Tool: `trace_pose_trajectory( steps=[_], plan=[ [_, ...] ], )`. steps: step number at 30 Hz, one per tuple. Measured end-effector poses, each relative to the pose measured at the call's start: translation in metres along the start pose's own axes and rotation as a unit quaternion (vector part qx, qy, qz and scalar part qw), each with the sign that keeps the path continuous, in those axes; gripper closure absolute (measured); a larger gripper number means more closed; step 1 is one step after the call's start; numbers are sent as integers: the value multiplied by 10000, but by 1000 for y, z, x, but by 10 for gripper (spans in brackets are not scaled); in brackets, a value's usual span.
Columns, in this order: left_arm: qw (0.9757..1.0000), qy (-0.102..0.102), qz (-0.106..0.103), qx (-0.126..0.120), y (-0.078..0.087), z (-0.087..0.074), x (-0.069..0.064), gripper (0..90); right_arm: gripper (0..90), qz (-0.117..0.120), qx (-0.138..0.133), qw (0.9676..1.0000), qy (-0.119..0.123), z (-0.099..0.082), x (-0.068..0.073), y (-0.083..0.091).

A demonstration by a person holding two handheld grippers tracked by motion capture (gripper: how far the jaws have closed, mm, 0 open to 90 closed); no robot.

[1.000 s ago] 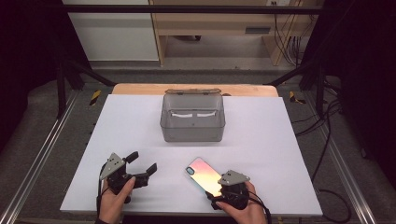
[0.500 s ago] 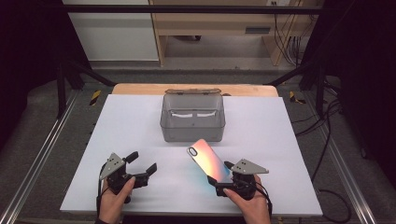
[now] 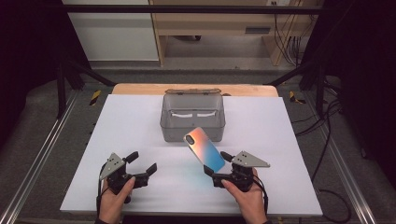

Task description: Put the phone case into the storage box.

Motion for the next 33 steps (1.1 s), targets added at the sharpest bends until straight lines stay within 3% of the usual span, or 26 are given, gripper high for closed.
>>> trace_pose_trajectory(
  steps=[7,23,33],
  plan=[
    [10000,-8,-31,23,-1,-1,-1,60,173,-80,-131,9999,-60,-3,-5,3],
    [10000,-4,-33,23,-1,-1,-1,60,172,127,-230,9991,-340,-6,-5,3],
    [10000,-5,-45,26,-1,-1,-2,61,173,164,-243,9990,-340,-5,-3,3]
  ],
)
Point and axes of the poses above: each handheld gripper's, and its own axes: y roughly backward along the jaws, z roughly out of its top, x roughly to its left, the point moved 8 cm from there along -y, roughly forward along the jaws, and after that the axes turned 5 degrees about y, right-handed, at the moved point
